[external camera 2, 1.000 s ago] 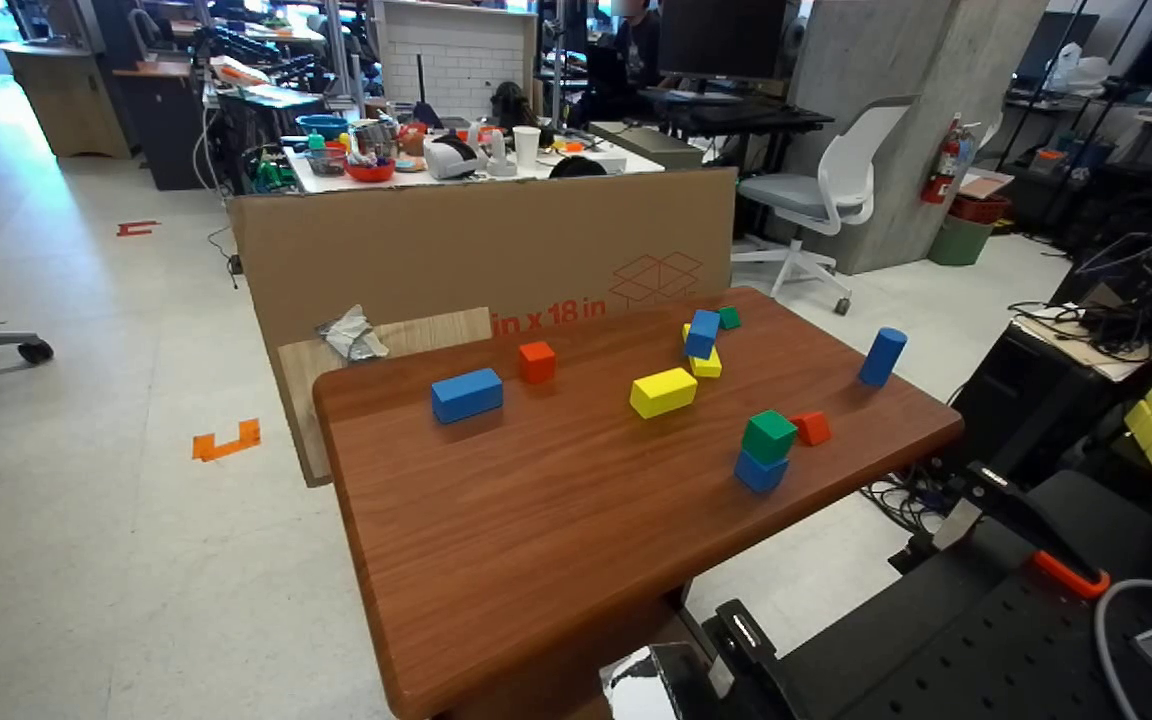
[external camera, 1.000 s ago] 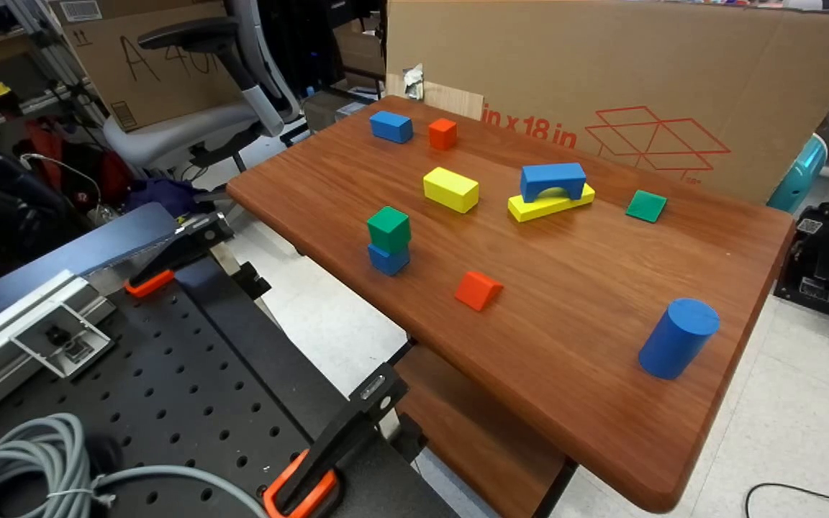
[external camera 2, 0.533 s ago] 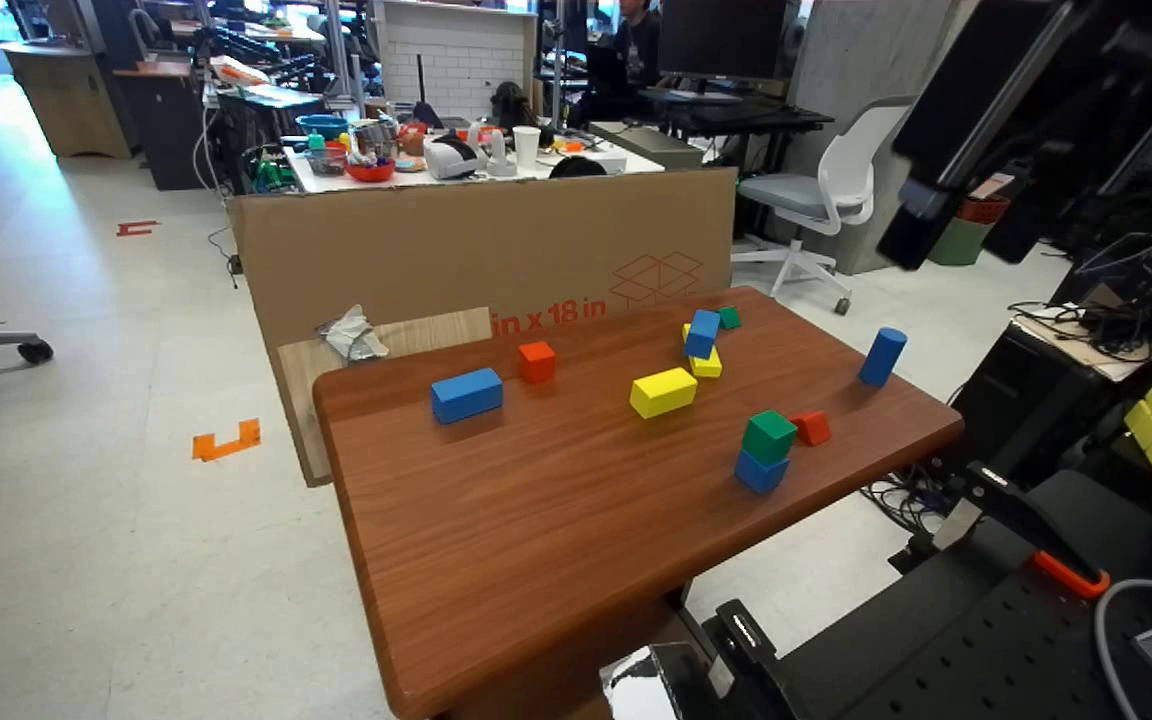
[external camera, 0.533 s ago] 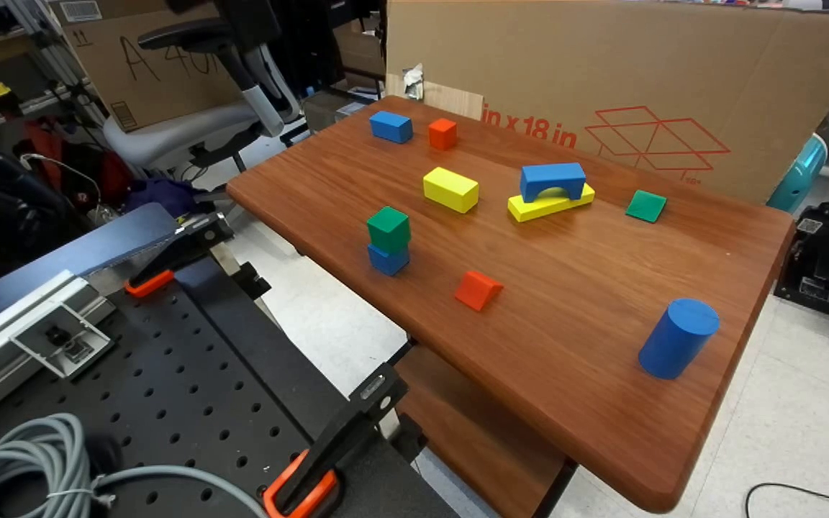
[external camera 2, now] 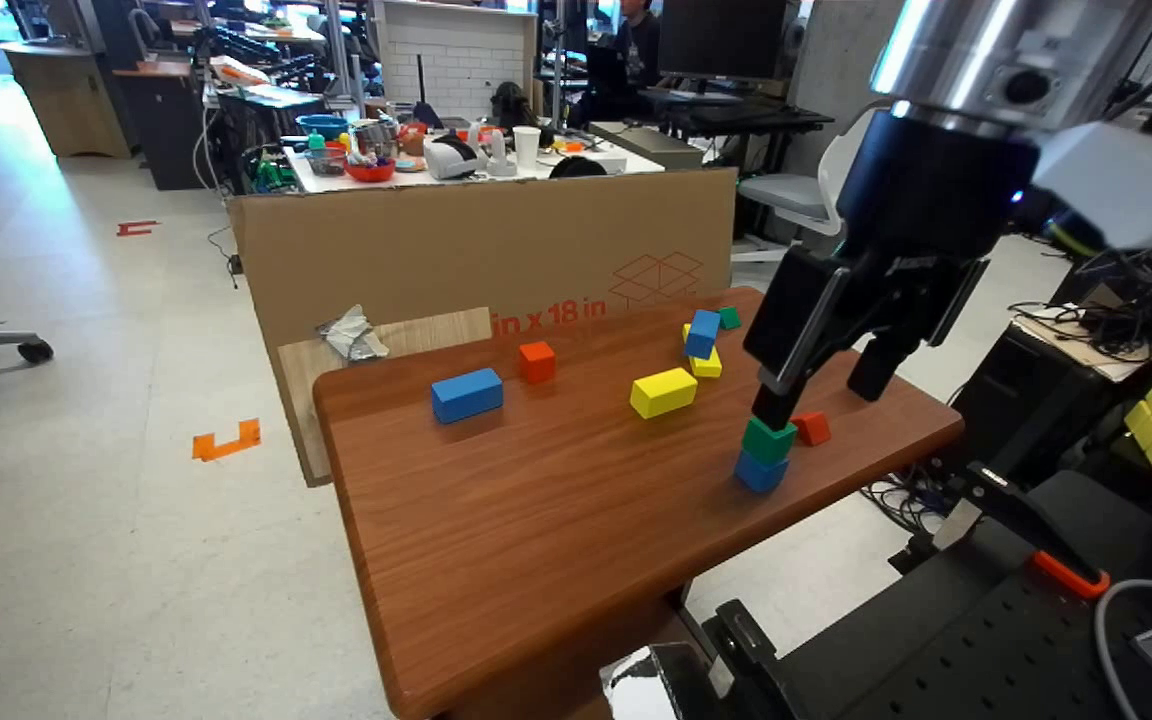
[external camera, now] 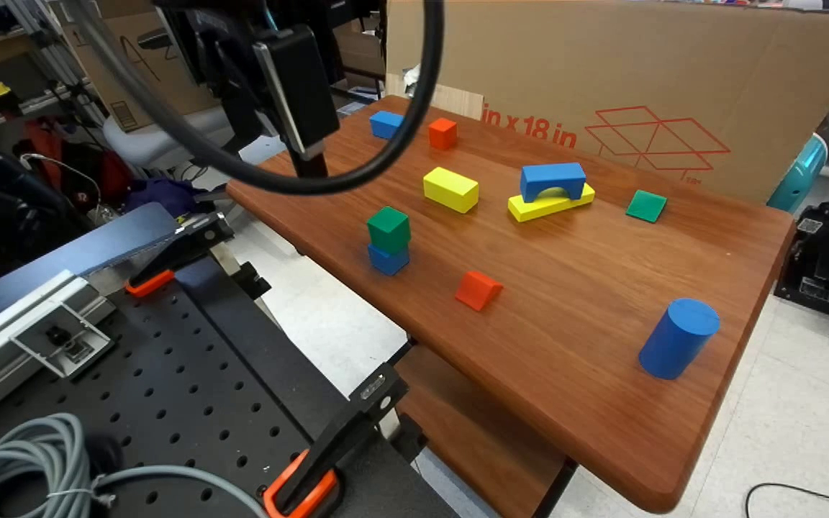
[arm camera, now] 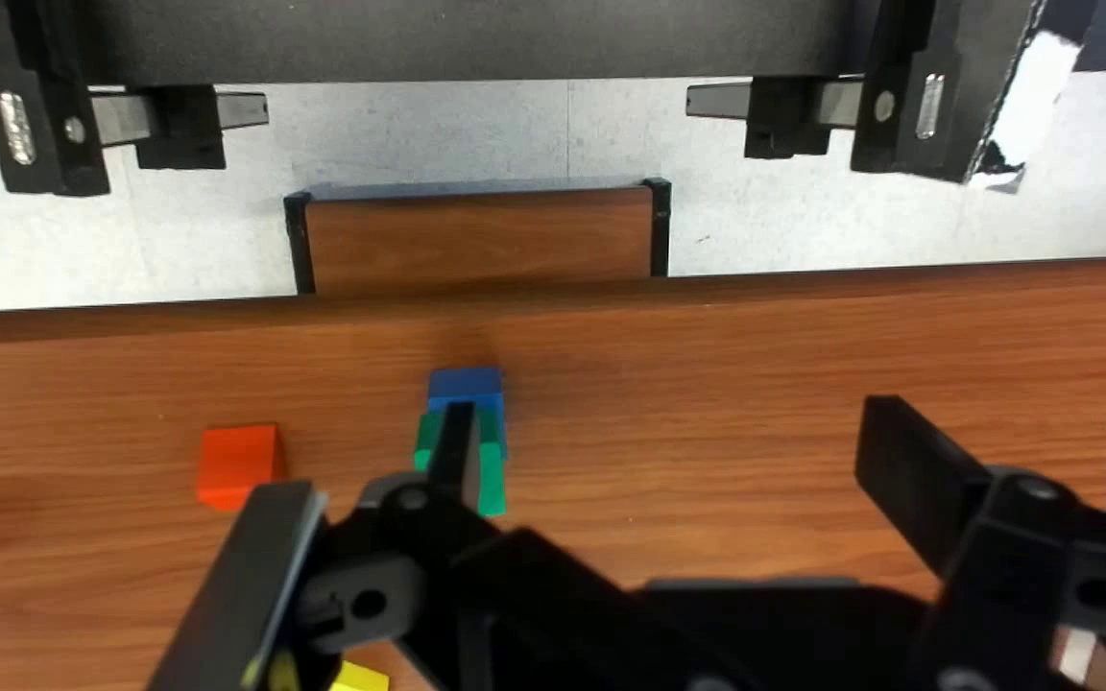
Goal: Move the yellow block forward
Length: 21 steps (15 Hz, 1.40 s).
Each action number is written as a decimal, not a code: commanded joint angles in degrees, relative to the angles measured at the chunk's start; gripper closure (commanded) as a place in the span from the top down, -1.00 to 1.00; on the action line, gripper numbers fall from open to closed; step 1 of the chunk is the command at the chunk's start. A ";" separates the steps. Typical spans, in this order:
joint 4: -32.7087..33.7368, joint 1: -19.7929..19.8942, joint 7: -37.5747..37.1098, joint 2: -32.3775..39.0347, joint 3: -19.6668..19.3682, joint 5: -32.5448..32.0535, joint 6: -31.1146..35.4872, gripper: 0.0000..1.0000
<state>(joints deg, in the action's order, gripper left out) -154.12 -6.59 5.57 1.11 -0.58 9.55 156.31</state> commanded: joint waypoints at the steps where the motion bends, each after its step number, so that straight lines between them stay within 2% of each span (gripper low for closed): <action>1: 6.33 2.07 3.88 7.37 2.07 2.10 0.25 1.00; 7: 13.89 5.20 4.14 14.20 2.96 -0.26 -0.75 1.00; 14: 20.63 7.03 4.23 22.67 3.73 -1.23 -0.02 1.00; 21: 26.73 5.68 2.42 28.31 2.63 -5.35 -0.10 1.00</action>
<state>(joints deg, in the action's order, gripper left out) -130.56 -1.03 9.00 27.21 2.18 7.28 156.31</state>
